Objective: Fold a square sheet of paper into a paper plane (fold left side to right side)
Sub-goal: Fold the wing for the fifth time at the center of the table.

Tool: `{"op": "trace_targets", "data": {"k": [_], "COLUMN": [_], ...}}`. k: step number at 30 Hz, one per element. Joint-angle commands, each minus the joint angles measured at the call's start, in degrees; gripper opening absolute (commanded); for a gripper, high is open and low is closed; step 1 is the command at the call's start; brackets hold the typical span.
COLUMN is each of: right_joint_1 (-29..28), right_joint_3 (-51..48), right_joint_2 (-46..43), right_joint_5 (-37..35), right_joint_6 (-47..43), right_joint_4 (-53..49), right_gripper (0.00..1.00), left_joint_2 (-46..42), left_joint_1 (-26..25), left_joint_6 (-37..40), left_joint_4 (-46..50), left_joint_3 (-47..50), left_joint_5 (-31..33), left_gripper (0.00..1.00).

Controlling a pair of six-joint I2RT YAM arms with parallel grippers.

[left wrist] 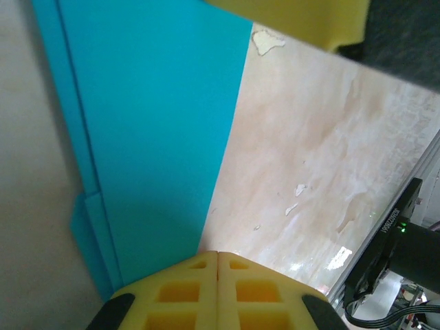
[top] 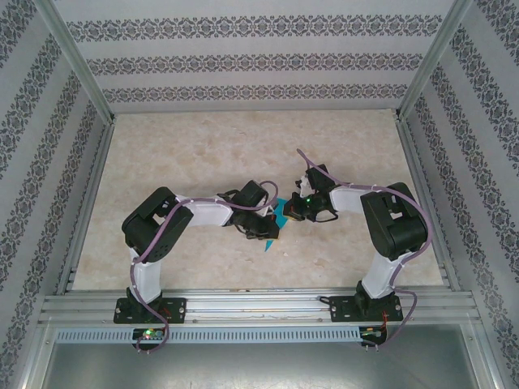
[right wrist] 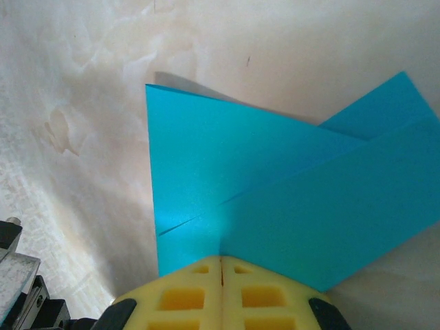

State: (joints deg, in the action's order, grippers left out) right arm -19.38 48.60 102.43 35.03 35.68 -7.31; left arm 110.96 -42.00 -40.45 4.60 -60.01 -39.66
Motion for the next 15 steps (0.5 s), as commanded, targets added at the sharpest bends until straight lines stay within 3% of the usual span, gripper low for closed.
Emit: {"op": "trace_targets", "data": {"k": [1,15], "right_joint_1": [-0.9,-0.9], "right_joint_3": [-1.8,-1.2], "right_joint_2": [3.7,4.5], "right_joint_5": [-8.2,-8.8], "right_joint_6": [-1.6,-2.2], "right_joint_4": [-8.2,-9.5], "right_gripper": [0.0,0.0], "left_joint_2": [-0.6,-3.4], "left_joint_1": [-0.8,-1.1], "left_joint_6": [1.7,5.1], "left_joint_4": [1.6,2.6], "left_joint_3": [1.3,5.4], "left_joint_5": [-1.2,-2.8], "left_gripper": [0.02,0.02]}}
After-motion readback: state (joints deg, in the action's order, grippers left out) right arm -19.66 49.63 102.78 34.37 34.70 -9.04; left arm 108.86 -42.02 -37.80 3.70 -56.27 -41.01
